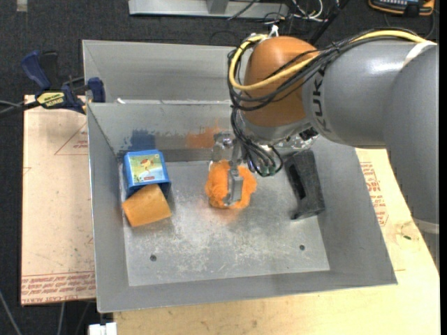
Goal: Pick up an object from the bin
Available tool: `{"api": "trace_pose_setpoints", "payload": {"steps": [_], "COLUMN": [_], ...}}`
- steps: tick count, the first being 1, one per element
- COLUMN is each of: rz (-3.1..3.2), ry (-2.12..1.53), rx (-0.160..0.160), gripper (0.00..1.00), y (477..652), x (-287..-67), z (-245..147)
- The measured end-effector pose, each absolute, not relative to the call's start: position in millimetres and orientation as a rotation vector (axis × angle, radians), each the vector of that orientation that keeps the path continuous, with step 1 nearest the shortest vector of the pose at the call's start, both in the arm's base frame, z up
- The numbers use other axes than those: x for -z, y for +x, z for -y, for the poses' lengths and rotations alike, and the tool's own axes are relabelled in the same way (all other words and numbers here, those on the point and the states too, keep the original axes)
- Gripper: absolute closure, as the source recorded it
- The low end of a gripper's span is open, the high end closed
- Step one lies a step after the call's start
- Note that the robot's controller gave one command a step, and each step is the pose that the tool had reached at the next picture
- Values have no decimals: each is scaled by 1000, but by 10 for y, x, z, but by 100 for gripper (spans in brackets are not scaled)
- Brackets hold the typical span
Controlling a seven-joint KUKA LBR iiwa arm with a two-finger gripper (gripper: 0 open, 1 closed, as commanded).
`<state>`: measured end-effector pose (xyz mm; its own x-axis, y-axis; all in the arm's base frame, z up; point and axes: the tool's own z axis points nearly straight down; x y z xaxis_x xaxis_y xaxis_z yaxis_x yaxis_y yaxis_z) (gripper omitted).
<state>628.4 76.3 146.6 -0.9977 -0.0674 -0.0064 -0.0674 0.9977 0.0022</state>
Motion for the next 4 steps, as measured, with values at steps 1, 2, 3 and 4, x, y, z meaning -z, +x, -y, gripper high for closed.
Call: {"api": "trace_pose_setpoints", "payload": {"steps": [1, 2, 3, 4], "rz": [-3140, -3105, -3105, -3112], "ry": [34, 404, 404, 233], "rx": [-4, -9, -9, -11], "gripper": [0, 100, 100, 100], "y": [6264, 6073, 6073, 6287], "x": [-1076, -731, -731, -2317], "z": [-694, -704, -704, -776]}}
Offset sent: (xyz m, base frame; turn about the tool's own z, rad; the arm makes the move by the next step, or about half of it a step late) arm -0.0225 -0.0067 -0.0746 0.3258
